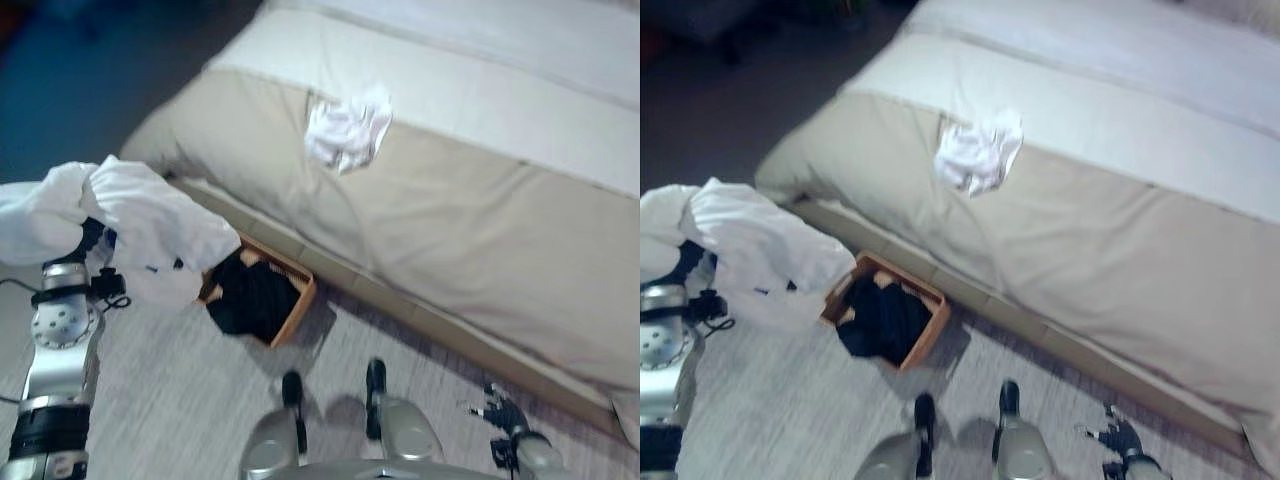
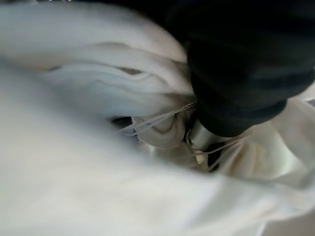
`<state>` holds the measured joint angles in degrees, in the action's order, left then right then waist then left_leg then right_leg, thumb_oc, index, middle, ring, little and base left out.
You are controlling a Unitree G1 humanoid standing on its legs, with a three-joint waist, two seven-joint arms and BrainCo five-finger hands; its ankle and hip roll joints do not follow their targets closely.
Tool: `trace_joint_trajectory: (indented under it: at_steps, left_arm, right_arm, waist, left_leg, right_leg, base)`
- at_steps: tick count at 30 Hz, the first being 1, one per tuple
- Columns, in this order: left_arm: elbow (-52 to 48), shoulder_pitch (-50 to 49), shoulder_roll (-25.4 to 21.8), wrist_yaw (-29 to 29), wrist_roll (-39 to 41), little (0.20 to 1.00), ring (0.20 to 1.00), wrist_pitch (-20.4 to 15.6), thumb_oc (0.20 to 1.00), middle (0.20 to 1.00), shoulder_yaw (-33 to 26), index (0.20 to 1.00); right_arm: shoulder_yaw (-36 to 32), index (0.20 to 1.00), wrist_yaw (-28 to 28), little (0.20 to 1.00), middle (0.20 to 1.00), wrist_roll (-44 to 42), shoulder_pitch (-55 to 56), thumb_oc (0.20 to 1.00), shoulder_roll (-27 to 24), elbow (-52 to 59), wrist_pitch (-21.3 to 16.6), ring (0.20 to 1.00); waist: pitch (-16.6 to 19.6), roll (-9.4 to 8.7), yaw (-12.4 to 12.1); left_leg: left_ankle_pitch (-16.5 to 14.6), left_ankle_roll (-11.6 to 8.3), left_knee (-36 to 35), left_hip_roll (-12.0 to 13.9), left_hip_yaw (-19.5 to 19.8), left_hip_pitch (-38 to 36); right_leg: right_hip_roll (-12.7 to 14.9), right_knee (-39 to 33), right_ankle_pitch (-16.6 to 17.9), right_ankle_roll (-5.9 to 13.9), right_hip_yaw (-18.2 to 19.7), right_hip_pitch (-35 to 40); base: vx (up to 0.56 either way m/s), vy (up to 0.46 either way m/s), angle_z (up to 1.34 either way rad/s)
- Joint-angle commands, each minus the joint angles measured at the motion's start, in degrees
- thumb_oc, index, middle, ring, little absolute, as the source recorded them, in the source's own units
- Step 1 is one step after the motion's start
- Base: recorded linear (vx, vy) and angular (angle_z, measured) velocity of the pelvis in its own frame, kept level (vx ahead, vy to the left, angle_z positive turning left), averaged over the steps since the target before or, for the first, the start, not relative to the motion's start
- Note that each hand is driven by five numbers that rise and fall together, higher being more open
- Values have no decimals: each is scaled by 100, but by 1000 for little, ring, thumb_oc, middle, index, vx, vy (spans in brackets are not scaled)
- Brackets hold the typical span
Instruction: Pick up clothes into the bucket
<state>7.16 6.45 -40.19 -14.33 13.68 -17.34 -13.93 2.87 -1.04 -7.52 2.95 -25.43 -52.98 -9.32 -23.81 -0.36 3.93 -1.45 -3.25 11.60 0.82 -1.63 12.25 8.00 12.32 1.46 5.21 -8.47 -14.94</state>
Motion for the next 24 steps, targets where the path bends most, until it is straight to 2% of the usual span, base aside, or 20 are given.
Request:
trace_joint_trajectory:
  at_steps: [1, 2, 3, 6, 10, 11, 12, 13, 19, 24]
  left_arm:
    - [136, 274, -367, -482, -184, 200, 200, -364, 200, 200, -118, 200]
    - [193, 353, -406, -585, -169, 200, 200, -361, 200, 200, -81, 200]
    - [199, 362, -408, -586, -169, 200, 200, -363, 200, 200, -76, 200]
    - [396, 747, -562, -825, -269, 200, 200, -301, 200, 200, 222, 200]
    - [680, 1231, -758, -1012, -232, 200, 200, -300, 200, 200, 567, 200]
    - [780, 1371, -806, -1049, -188, 200, 200, -290, 200, 200, 679, 200]
    - [852, 1466, -838, -1076, -168, 200, 200, -268, 200, 200, 765, 200]
    - [991, 1700, -915, -1137, -94, 200, 200, -244, 200, 200, 956, 200]
    - [1465, 2429, -1206, -1282, 67, 200, 200, -221, 200, 200, 1507, 200]
    - [1806, 2791, -1329, -1334, 306, 200, 200, -206, 200, 200, 1772, 200]
  right_arm:
    - [230, 1000, -176, 1000, 1000, 16, 61, 1000, -164, 349, -278, 1000]
    - [232, 1000, -226, 1000, 1000, -9, 27, 1000, -198, 385, -315, 1000]
    - [229, 1000, -226, 1000, 1000, -9, 24, 1000, -196, 384, -316, 1000]
    - [186, 1000, -408, 1000, 1000, -161, -73, 1000, -264, 411, -414, 1000]
    - [152, 1000, -569, 1000, 1000, -319, -119, 1000, -344, 602, -546, 1000]
    - [135, 1000, -610, 1000, 1000, -384, -134, 1000, -362, 661, -569, 1000]
    - [136, 1000, -642, 1000, 1000, -442, -129, 1000, -374, 691, -588, 1000]
    - [131, 1000, -734, 1000, 1000, -521, -144, 1000, -389, 715, -648, 1000]
    - [173, 1000, -961, 1000, 1000, -723, -190, 1000, -411, 889, -784, 1000]
    - [263, 1000, -1075, 1000, 1000, -796, -248, 1000, -385, 1038, -844, 1000]
  waist:
    - [53, -224, 115]
    - [-57, -243, 130]
    - [-41, -241, 124]
    - [-376, -320, 204]
    - [-575, -406, 282]
    - [-598, -420, 292]
    - [-596, -428, 302]
    - [-598, -453, 340]
    - [-598, -526, 422]
    - [-598, -574, 462]
  left_leg:
    - [-678, 127, 1259, -124, 74, 523]
    - [-800, 154, 1582, -104, 61, 792]
    - [-816, 155, 1615, -101, 57, 830]
    - [-932, 173, 2305, -76, 126, 1672]
    - [-1022, 176, 2917, -48, 202, 2552]
    - [-1058, 181, 3067, -31, 214, 2769]
    - [-1284, 157, 3243, -11, 270, 2872]
    - [-1343, 167, 3483, 9, 292, 3263]
    - [-1465, 211, 3998, 29, 342, 4249]
    - [-1559, 270, 4198, 55, 334, 4697]
  right_leg:
    - [264, 889, -569, 164, 306, -256]
    - [259, 1206, -665, 160, 358, -531]
    - [257, 1235, -677, 160, 365, -568]
    - [299, 1810, -809, 116, 412, -1310]
    - [282, 2294, -891, 65, 462, -2104]
    - [271, 2439, -929, 47, 461, -2316]
    - [232, 2618, -1128, 76, 506, -2434]
    - [236, 2844, -1164, 69, 514, -2824]
    - [201, 3293, -1236, 84, 509, -3786]
    - [199, 3476, -1261, 124, 503, -4255]
  base:
    - [-167, 35, -2]
    - [-116, 26, -6]
    - [-185, 23, -5]
    - [-185, 5, -4]
    - [-149, 1, 10]
    - [-12, -7, 4]
    - [0, 0, 0]
    - [9, -1, -4]
    - [-36, 11, -4]
    - [15, 19, -4]
